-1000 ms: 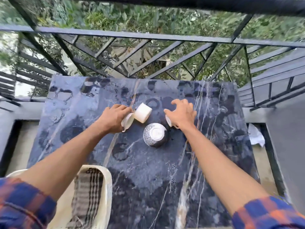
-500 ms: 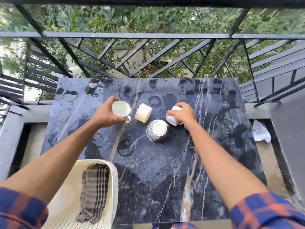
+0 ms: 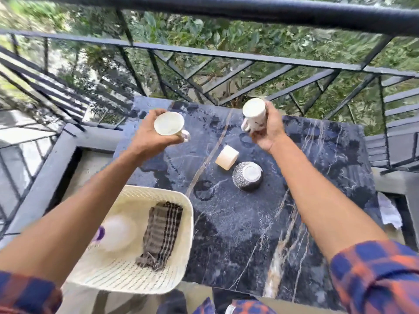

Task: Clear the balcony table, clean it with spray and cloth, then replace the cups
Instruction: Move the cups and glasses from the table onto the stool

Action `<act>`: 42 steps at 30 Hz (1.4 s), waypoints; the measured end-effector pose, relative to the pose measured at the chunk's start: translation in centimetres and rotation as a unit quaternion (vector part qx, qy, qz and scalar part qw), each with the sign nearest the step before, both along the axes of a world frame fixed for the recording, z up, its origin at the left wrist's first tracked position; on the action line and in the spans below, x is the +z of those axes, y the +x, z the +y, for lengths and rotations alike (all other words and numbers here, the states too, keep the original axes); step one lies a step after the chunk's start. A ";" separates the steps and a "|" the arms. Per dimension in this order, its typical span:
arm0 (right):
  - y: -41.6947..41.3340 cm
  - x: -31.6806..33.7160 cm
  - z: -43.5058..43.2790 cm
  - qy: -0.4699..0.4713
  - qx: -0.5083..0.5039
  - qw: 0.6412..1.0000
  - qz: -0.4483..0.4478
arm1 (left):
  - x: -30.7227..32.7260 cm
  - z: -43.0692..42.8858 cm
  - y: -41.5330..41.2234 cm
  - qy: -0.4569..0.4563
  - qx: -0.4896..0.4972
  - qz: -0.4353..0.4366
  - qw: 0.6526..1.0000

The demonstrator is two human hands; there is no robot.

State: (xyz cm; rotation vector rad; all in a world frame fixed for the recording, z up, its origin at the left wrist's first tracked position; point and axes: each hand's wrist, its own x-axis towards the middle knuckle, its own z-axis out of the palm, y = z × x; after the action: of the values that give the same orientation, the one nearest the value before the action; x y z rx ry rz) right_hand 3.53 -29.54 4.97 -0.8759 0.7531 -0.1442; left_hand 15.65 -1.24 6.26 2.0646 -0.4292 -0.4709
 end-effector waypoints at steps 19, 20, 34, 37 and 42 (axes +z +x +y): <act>18.3 6.4 54.2 -0.432 0.645 0.621 -0.108 | -0.7 46.3 -7.7 -0.032 0.412 0.030 0.910; 18.2 5.6 57.6 -0.476 0.668 0.561 -0.115 | -2.2 48.3 -8.7 -0.033 0.429 0.043 0.902; 10.1 -24.6 77.0 -0.610 0.708 0.351 -0.058 | -26.2 60.4 -15.9 0.047 0.554 0.217 0.802; 9.6 -29.5 77.5 -0.633 0.699 0.330 -0.050 | -29.7 61.6 -15.7 0.050 0.543 0.207 0.812; 9.1 -33.6 78.8 -0.668 0.667 0.308 -0.122 | -33.3 62.8 -15.6 0.042 0.519 0.185 0.834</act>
State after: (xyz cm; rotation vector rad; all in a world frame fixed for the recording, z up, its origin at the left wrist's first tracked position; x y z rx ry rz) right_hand 12.65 49.25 -28.58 -2.7500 -0.9424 0.7464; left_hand 0.09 61.52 -27.01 1.8895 0.9382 -0.1913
